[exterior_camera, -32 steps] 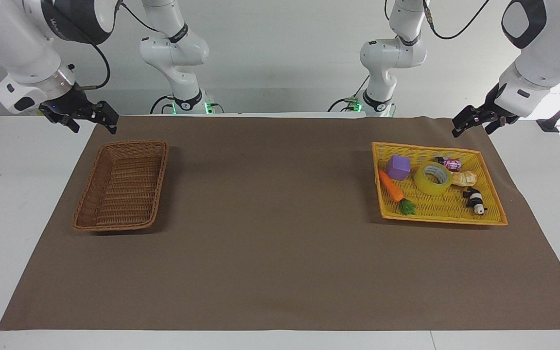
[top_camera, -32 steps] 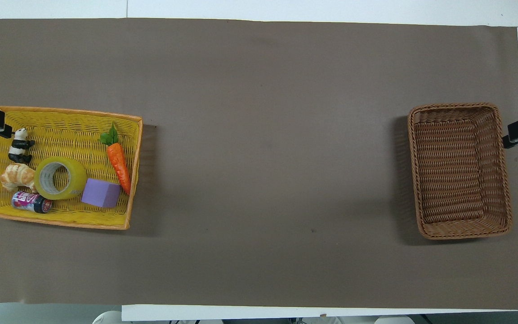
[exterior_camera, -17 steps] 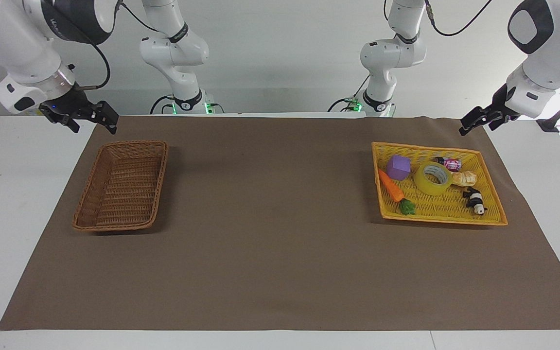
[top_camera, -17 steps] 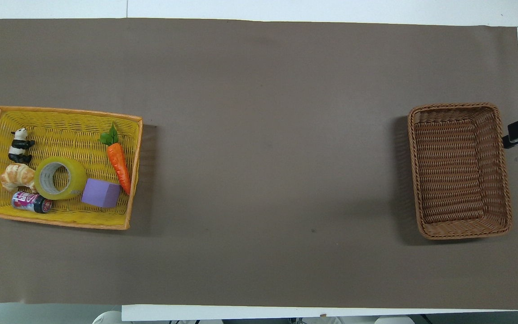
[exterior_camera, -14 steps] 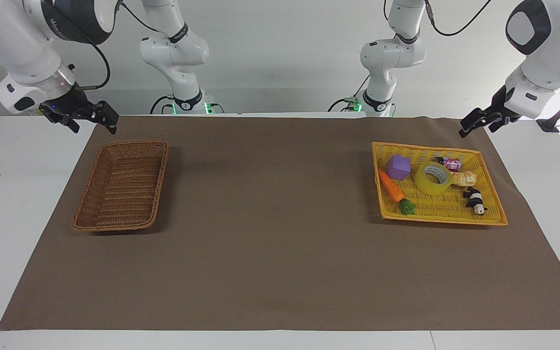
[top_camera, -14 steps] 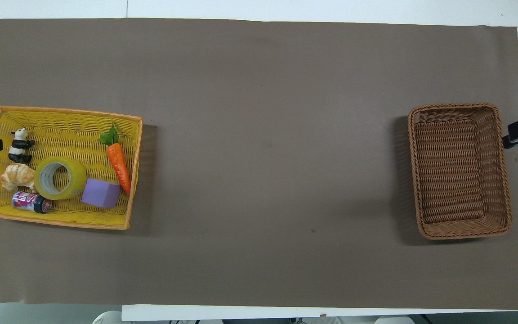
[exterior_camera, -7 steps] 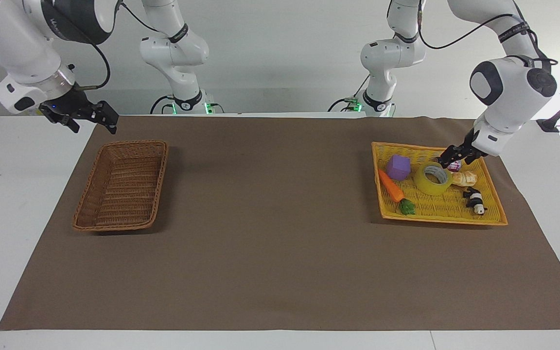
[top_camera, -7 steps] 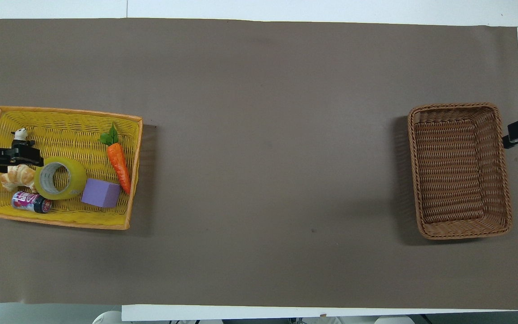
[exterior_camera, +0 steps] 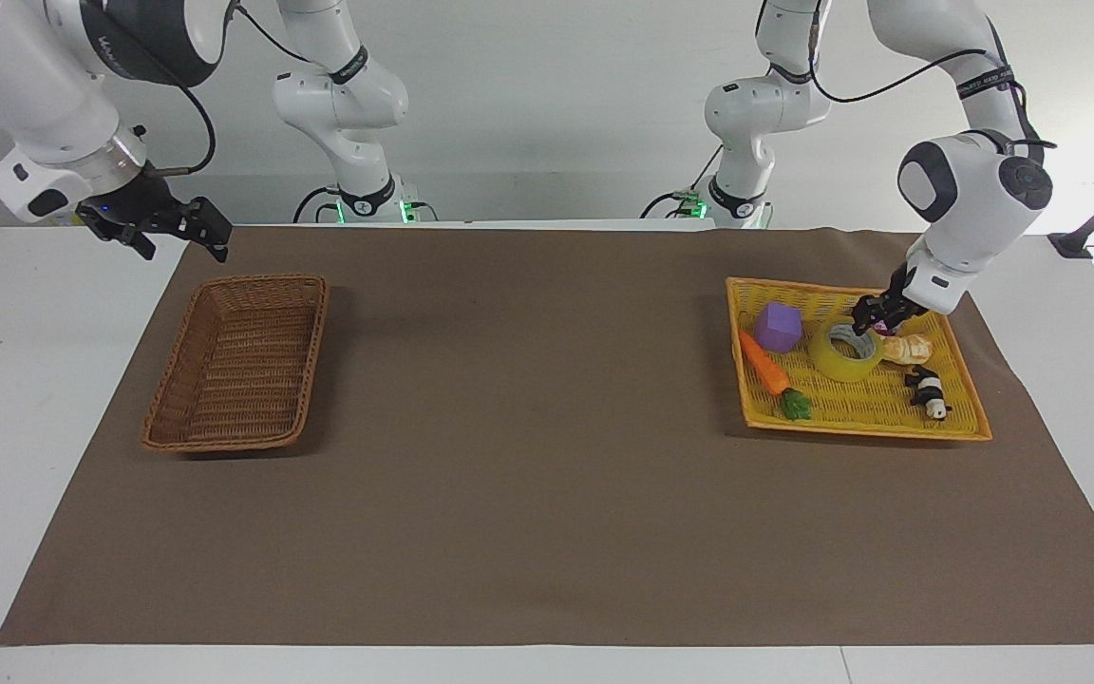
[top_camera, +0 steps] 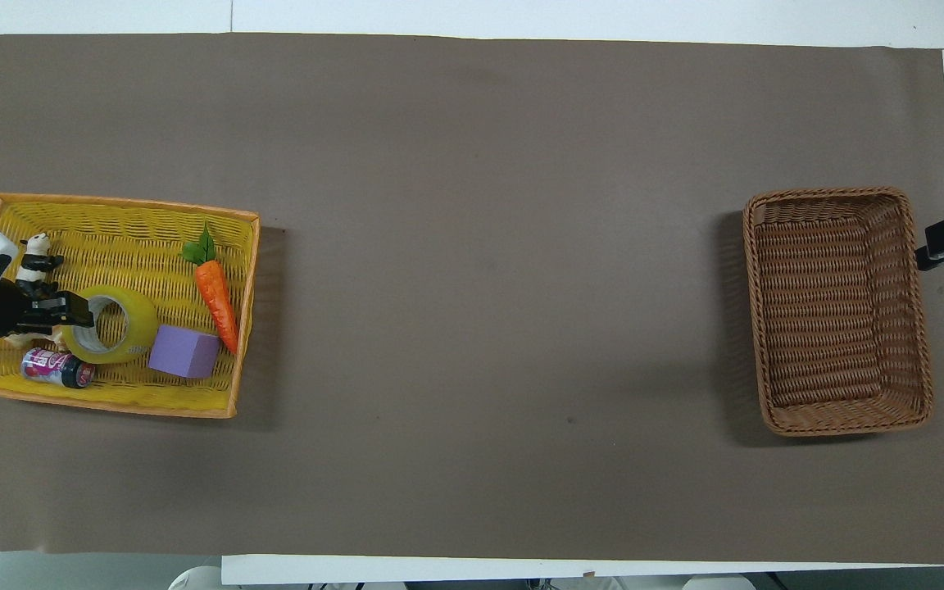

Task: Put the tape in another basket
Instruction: 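Reach the left gripper down into the yellow tray toward the tape roll, then grasp the yellow tape roll by its rim with the left gripper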

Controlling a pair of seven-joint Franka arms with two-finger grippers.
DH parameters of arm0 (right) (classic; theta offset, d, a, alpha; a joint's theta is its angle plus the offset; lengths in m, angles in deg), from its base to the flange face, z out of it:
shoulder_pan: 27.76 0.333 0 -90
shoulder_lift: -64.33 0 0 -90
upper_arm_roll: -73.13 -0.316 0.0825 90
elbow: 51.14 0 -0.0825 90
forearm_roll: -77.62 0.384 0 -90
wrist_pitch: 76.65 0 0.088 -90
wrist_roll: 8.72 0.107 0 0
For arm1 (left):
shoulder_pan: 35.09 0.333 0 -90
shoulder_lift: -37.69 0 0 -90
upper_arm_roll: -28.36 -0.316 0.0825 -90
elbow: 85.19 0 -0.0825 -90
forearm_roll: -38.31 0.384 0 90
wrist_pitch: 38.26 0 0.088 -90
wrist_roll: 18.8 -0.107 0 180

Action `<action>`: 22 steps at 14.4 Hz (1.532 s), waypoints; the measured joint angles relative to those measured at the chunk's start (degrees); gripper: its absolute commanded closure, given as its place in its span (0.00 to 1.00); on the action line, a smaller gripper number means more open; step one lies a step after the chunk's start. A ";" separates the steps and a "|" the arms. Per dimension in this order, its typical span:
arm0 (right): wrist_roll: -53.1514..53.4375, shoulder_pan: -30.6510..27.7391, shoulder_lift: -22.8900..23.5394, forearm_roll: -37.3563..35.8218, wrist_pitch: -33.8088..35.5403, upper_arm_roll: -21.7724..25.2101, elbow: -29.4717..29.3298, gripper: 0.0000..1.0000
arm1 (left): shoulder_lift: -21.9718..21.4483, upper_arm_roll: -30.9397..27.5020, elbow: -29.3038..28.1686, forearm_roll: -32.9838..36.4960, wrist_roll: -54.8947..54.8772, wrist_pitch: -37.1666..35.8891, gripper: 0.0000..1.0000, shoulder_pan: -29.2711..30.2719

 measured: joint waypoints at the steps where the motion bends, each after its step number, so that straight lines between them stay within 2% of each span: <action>1: 0.00 0.00 0.00 0.00 0.00 0.00 0.00 0.00 | 0.05 0.00 -0.65 0.00 0.00 0.46 0.45 0.00; 22: 0.00 0.00 0.00 0.00 0.00 0.00 0.00 0.00 | 0.29 -0.04 -4.25 0.00 0.34 3.82 0.45 2.28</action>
